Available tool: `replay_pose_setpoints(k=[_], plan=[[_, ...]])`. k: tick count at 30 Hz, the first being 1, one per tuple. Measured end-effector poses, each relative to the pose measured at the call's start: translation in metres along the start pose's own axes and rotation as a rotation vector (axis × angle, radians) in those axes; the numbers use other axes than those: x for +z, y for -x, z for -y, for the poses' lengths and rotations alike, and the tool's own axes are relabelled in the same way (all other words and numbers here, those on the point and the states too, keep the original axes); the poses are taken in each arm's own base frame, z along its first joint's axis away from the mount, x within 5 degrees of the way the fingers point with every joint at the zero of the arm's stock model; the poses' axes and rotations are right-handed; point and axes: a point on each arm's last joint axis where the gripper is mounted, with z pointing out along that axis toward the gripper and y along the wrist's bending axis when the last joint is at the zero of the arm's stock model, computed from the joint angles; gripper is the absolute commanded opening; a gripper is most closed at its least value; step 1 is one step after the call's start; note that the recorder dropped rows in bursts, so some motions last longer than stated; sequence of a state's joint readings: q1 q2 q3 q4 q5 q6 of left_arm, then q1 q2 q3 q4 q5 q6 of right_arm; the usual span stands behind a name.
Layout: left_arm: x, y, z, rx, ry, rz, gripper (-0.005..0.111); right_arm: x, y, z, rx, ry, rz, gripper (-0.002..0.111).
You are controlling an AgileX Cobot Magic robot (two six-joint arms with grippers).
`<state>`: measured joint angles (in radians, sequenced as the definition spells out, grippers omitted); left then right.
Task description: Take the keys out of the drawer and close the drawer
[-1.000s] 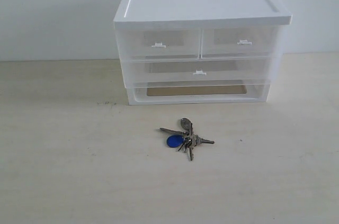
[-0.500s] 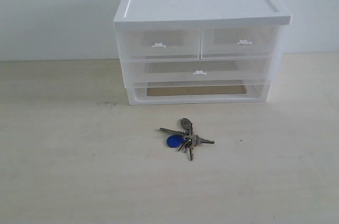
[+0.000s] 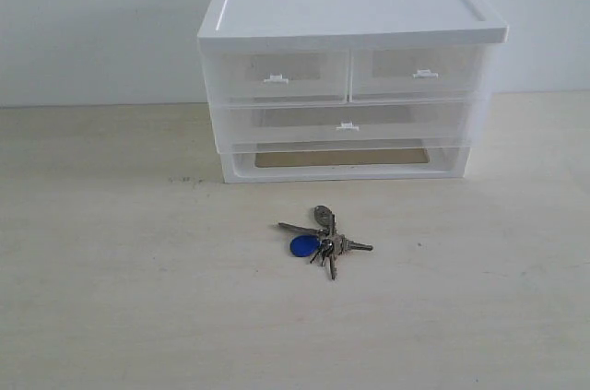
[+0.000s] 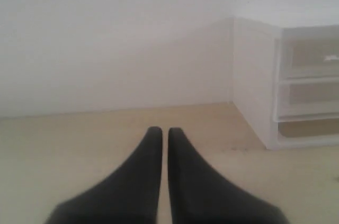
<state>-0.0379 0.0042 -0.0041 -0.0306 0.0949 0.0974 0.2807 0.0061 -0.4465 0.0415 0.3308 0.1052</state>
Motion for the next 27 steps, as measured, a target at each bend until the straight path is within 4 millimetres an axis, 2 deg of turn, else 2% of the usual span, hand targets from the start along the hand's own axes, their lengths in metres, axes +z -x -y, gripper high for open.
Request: replay_pose_setpoints(k=[8,27], plan=[[-0.002,-0.017,-0.001,0.082,0.015,-0.193,0.004,0.0,0.0,0.0,0.001,0.0,0.0,0.0],[-0.002,-0.018,-0.002,0.076,0.019,-0.199,0.004,0.0,0.0,0.0,0.001,0.0,0.0,0.0]])
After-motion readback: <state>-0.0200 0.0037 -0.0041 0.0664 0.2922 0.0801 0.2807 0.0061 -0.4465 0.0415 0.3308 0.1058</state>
